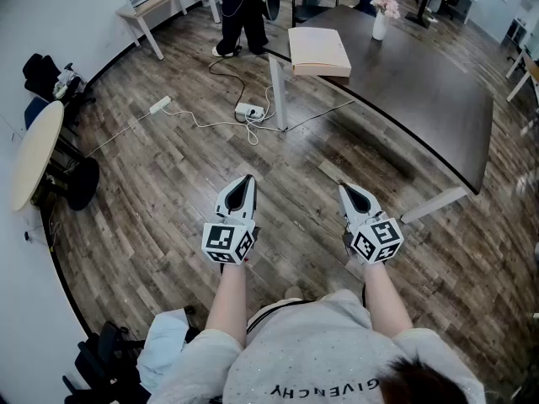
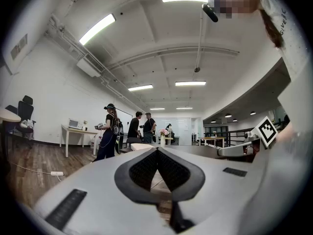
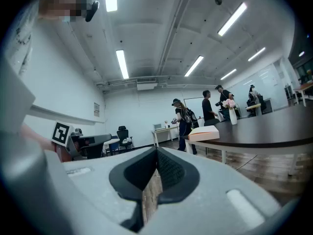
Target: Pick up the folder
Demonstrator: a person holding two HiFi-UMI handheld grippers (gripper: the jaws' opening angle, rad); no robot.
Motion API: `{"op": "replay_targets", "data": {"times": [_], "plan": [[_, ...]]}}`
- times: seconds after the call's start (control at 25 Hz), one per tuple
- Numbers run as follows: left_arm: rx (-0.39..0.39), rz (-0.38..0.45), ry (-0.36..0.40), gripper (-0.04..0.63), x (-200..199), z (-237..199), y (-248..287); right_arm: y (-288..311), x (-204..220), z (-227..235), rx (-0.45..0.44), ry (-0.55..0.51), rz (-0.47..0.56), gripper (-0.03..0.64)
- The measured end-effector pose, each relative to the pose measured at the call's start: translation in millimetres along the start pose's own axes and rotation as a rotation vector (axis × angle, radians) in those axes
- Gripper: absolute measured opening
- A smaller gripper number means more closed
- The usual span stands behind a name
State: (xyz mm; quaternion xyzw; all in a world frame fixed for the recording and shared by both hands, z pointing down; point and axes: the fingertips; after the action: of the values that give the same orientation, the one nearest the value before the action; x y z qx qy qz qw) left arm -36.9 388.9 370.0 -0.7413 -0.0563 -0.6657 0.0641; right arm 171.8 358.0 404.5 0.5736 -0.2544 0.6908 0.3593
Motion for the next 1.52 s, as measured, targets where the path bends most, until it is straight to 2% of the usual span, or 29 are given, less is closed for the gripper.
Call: {"op": "replay_targets", "data": {"times": [0.36,0.8,1.16,1.52], "plan": [[0.025,0.001,0.008,-0.003,2.9,-10.3,8.9,18.2,1.0,-2.5,0.008,0.0,0.019,0.0],[0.031,-0.011,0.003,-0.002,13.1,-25.6,30.8,48.1,6.7,13.7,0.026,0.087,0.043,0.013],[0.019,-0.027,-0.002,-0.003,18.4,-78.8,102.7,127.5,6.7,60.2,0.016,0.205,0.056,0.114],[0.029,-0.069,-0.015,-0.003,32.5,-126.8,205.1,222.5,5.0,123.9,0.022,0.273,0.031,0.137]]}}
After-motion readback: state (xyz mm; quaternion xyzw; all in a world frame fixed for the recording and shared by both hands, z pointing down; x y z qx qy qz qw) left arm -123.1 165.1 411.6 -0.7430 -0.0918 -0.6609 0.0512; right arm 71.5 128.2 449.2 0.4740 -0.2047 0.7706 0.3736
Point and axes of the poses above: the fingertips, and each gripper's own axes: y forward along the fingers, z to its right, x out of its underside, and after that the axes turned 6 degrees about -x, right-handed
